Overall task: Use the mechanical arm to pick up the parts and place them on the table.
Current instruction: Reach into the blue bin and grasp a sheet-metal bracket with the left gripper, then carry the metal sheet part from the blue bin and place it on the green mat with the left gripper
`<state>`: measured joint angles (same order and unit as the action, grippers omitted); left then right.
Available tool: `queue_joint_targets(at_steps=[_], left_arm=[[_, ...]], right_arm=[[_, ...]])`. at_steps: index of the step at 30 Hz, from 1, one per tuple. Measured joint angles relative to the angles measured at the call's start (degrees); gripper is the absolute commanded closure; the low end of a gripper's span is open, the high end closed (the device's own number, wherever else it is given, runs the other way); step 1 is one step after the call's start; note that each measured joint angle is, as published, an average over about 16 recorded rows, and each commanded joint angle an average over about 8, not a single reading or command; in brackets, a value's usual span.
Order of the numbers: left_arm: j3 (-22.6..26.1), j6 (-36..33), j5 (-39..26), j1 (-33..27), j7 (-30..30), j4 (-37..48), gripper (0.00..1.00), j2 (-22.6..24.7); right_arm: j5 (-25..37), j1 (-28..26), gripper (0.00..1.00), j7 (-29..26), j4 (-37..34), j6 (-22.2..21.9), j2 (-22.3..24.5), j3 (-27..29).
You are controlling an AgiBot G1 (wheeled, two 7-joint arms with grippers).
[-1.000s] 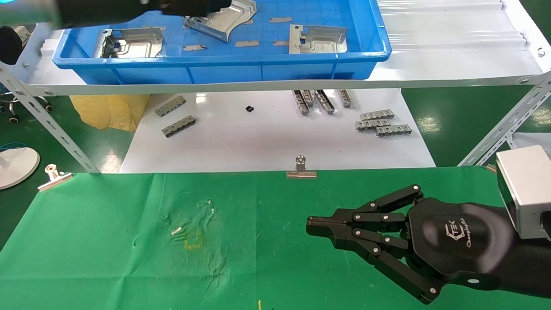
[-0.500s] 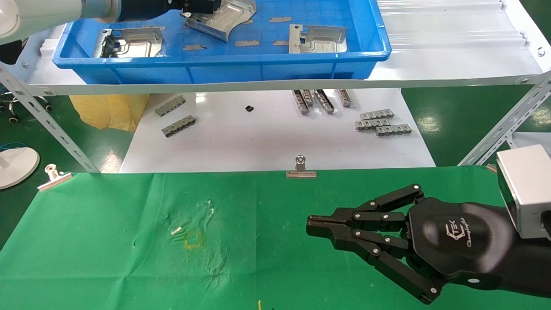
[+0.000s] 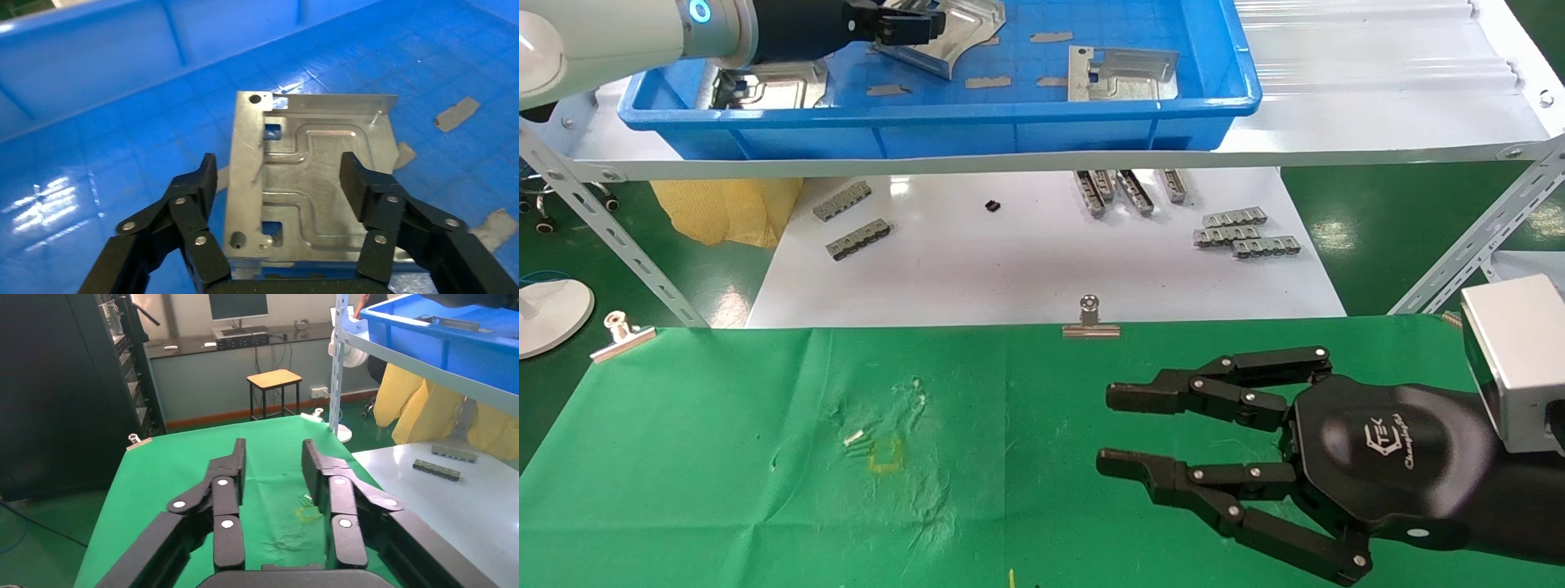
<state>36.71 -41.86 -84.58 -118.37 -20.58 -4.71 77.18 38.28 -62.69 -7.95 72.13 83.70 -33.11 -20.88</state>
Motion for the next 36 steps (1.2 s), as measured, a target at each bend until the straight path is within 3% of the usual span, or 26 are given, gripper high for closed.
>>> queue_joint_targets(at_steps=[13,24,30,36], left_arm=[[-0.2,-2.3,1.2,0.1,-0.6,0.9,1.00,-0.5],[-3.0,-3.2,5.4,0.5,4.1,-0.2,1.00,-2.5],[-5.7,-8.6,9.4,1.1,8.6,-1.4,1.00,-5.7],[-8.3,-19.0,13.5,2.4,14.5,-2.9,1.00,-10.6]], right_arm=[[0.0,0.0,0.00,0.0,0.0,0.0,0.0,0.0],[0.0,0.0,0.00,0.0,0.0,0.0,0.0,0.0],[0.0,0.0,0.00,0.0,0.0,0.0,0.0,0.0],[0.0,0.0,0.00,0.0,0.0,0.0,0.0,0.0]])
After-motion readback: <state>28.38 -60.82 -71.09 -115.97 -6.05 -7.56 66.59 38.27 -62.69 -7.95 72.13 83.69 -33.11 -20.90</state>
